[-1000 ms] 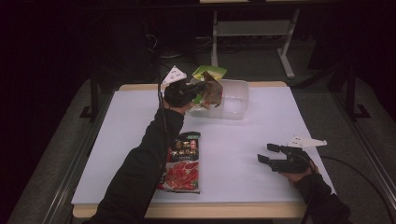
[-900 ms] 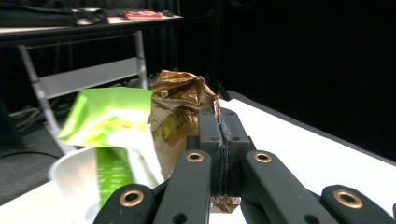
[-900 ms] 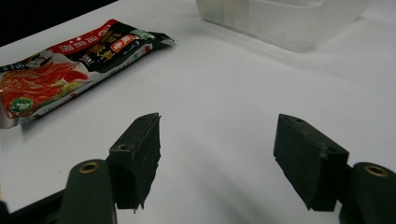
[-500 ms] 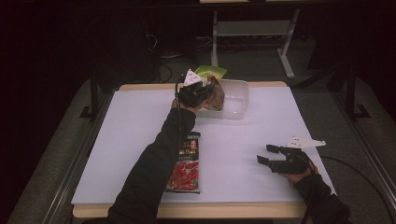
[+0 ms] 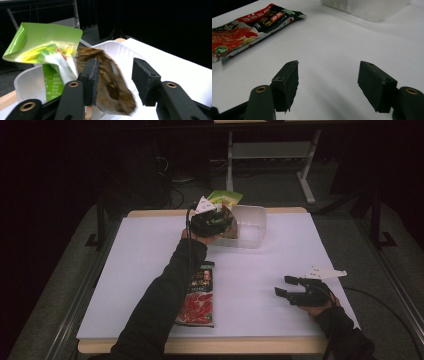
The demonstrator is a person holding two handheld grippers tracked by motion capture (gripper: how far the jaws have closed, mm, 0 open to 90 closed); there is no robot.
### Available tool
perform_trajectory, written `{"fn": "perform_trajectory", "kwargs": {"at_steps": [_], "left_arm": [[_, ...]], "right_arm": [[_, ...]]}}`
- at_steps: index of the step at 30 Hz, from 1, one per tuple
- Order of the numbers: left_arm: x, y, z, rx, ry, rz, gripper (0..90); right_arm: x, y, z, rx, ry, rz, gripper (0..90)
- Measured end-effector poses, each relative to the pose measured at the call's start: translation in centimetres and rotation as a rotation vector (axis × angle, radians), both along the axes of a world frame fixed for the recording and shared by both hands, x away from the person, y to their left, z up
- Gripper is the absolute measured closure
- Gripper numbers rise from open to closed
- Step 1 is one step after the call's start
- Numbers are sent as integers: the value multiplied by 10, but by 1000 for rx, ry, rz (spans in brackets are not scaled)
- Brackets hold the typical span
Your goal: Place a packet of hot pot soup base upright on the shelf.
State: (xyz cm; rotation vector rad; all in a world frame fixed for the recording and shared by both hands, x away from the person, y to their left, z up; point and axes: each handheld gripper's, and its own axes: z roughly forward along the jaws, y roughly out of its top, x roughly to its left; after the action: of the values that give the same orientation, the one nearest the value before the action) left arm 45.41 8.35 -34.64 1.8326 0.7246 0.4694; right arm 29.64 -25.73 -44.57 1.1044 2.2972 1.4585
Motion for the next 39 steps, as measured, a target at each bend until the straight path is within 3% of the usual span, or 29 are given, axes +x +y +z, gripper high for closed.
{"fn": "perform_trajectory", "kwargs": {"at_steps": [7, 19, 25, 28, 33, 39], "left_arm": [[-11, 9, 1, 16, -14, -29, 438], [-26, 23, 0, 18, -30, -54, 383], [-35, 34, 0, 50, -38, -83, 381], [-41, 43, -1, 44, -32, -89, 372], [-54, 63, -6, 70, -24, -109, 370], [-73, 95, -17, 78, -10, -96, 328]], "right_arm": [[0, 1, -1, -7, 5, 3, 317], [-1, 2, -1, -15, 8, 7, 316], [0, 2, -1, -11, 10, 13, 339], [0, 2, -1, -12, 19, 30, 359], [0, 6, -1, -23, 31, 63, 385], [-1, 17, -1, -47, 52, 98, 397]]}}
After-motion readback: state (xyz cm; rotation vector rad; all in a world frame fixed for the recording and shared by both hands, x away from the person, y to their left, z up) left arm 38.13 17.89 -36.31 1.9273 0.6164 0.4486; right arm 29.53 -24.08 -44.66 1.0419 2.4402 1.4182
